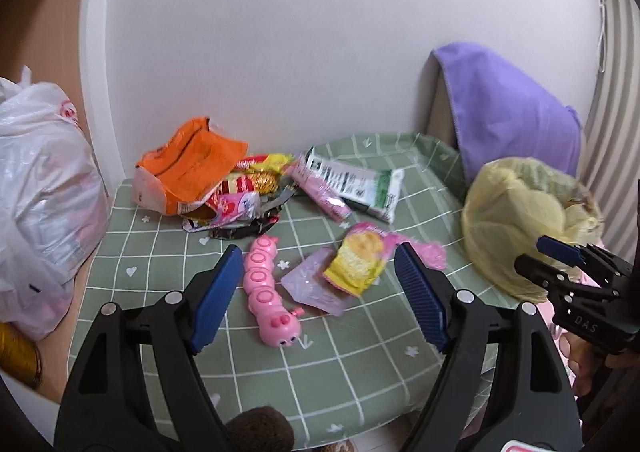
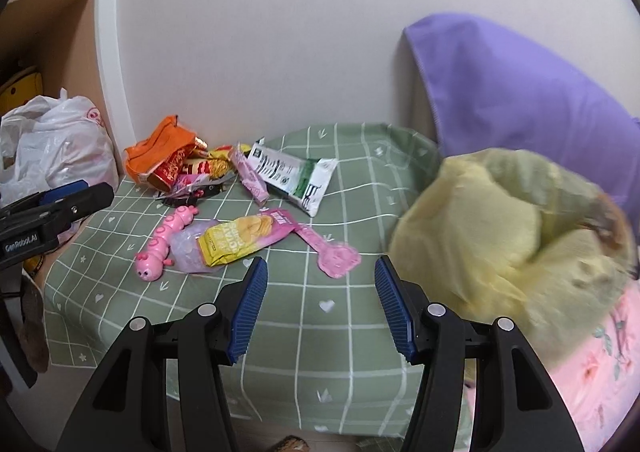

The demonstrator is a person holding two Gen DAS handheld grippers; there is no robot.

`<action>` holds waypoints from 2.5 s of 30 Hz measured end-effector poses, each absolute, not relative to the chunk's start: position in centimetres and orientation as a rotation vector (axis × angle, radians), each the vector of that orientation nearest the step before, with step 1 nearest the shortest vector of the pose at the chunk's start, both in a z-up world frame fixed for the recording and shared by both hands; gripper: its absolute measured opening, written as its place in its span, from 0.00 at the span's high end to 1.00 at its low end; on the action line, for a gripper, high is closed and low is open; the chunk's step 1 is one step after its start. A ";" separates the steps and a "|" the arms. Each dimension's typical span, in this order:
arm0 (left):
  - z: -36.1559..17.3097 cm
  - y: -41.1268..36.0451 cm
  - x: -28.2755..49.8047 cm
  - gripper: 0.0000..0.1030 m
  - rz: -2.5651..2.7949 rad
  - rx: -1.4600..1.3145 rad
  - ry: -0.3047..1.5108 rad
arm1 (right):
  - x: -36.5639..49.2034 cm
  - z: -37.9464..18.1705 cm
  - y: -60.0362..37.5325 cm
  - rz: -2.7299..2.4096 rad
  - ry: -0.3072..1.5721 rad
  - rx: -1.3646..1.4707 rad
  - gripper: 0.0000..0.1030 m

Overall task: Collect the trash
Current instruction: 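Grasp the yellow chip packet with the left tool while the right tool grasps the pink spoon, then carry both items to the yellow trash bag and open both tools to drop them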

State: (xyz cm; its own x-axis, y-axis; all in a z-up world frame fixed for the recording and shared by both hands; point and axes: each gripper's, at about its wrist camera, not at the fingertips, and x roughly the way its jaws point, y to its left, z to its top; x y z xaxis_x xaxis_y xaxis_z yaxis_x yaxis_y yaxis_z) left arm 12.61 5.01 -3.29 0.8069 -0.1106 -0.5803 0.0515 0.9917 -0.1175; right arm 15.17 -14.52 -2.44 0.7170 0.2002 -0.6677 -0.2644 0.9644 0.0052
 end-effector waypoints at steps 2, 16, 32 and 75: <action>-3.9 5.6 13.9 0.28 -0.060 -0.117 0.659 | 17.2 -3.7 -13.8 0.284 0.761 -0.068 0.48; -6.9 7.2 17.7 0.34 -0.004 -0.109 0.805 | 27.5 -11.0 -11.1 0.377 0.899 0.009 0.50; -8.2 3.6 21.0 0.40 -0.149 -0.075 0.867 | 24.5 -12.1 -13.8 0.484 0.921 -0.108 0.50; -3.0 4.5 25.3 0.99 -0.443 -0.160 0.778 | 21.6 -6.9 -14.5 0.303 0.823 -0.040 0.63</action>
State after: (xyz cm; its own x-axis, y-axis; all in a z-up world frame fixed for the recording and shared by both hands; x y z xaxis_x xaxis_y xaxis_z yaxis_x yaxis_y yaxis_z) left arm 25.34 4.50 -3.02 0.6260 -0.4424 -0.6422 0.3265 0.8966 -0.2993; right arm 21.61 -14.47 -6.86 0.6395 0.2502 -0.7269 -0.2814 0.9561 0.0815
